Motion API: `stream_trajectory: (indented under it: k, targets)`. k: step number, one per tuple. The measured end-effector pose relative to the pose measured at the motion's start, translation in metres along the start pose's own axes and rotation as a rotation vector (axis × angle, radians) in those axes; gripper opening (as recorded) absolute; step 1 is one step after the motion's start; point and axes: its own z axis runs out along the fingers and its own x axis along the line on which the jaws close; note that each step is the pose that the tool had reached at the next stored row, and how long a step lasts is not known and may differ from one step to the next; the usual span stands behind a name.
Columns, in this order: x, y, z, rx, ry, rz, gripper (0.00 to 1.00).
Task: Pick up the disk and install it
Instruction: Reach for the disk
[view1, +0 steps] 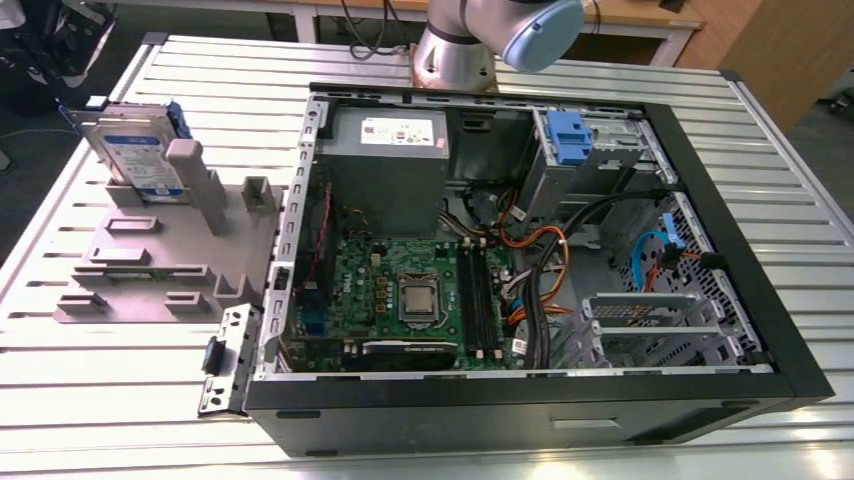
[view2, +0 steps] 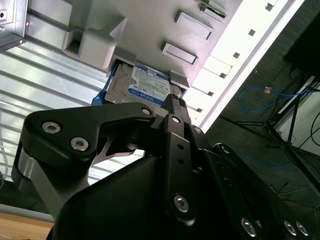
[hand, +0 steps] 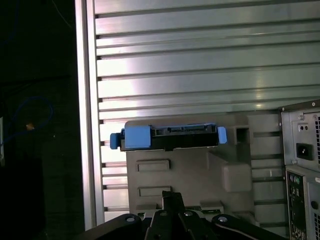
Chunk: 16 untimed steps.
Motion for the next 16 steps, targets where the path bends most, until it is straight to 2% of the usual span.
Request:
stream_trajectory:
  k: [4,11,16]
  targets:
    - [0.0018,0.0019,0.0007,-0.0002,-0.0002,0.0,0.11]
    - [0.0045,0.0176,0.0034,0.0,-0.0001,0.0,0.11]
    - [0.0053,0.023,0.0053,0.0008,0.0008,-0.021,0.11]
